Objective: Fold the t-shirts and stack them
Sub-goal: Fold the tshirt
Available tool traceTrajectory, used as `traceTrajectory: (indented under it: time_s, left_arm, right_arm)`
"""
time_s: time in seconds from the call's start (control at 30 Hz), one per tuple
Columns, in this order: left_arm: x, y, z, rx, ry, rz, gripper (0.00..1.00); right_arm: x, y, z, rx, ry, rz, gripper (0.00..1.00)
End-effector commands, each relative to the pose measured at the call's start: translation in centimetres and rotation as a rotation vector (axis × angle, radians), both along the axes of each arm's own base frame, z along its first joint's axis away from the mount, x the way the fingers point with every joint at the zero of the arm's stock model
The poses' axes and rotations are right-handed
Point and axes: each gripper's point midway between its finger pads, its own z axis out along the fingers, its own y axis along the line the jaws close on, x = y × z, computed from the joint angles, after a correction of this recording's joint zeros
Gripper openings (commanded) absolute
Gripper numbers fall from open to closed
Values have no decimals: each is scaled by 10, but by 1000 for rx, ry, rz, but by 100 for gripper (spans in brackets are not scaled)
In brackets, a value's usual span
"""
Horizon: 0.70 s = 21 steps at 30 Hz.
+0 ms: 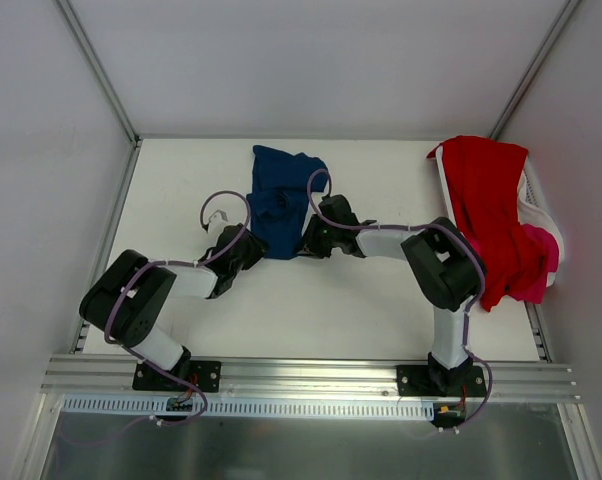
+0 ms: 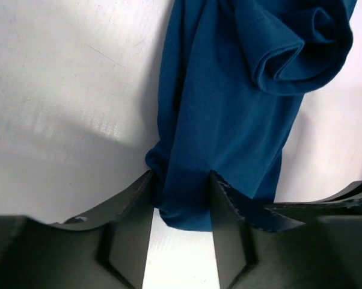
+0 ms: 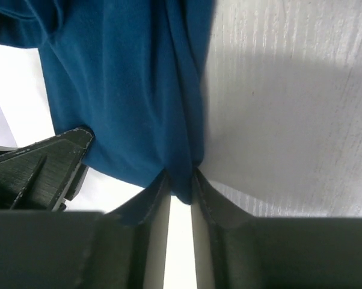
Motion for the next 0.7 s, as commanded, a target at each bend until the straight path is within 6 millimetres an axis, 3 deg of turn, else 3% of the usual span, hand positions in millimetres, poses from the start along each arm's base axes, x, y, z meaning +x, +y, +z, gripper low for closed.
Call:
traceTrajectory:
  time_s: [0.0,0.07,0.23,0.43,0.53,0.67]
  left_arm:
    - [-29,15,-42,88,161,-1,36]
    - [-28,16,-45,104,174,-2,24]
    - [-28,13,-52,140,227,-22,0]
    - [-35,2,-44,115,221,-101,0]
    - [-44,-10,-30,82,214,-181,0]
    - [-62,-23,3,69,178,-253,0]
  right_arm:
    - [-3,-13,-26,-71,49,-17,18]
    - [-3,-13,-28,-72,54,-19,0]
    - [-5,-15,-27,-73,57,-22,0]
    - [-17,-25,-13,-68,44,-36,1]
    - [-34,-37,10,-72,22,-47,0]
    - [-59,-50,38,-113,-24,-49,1]
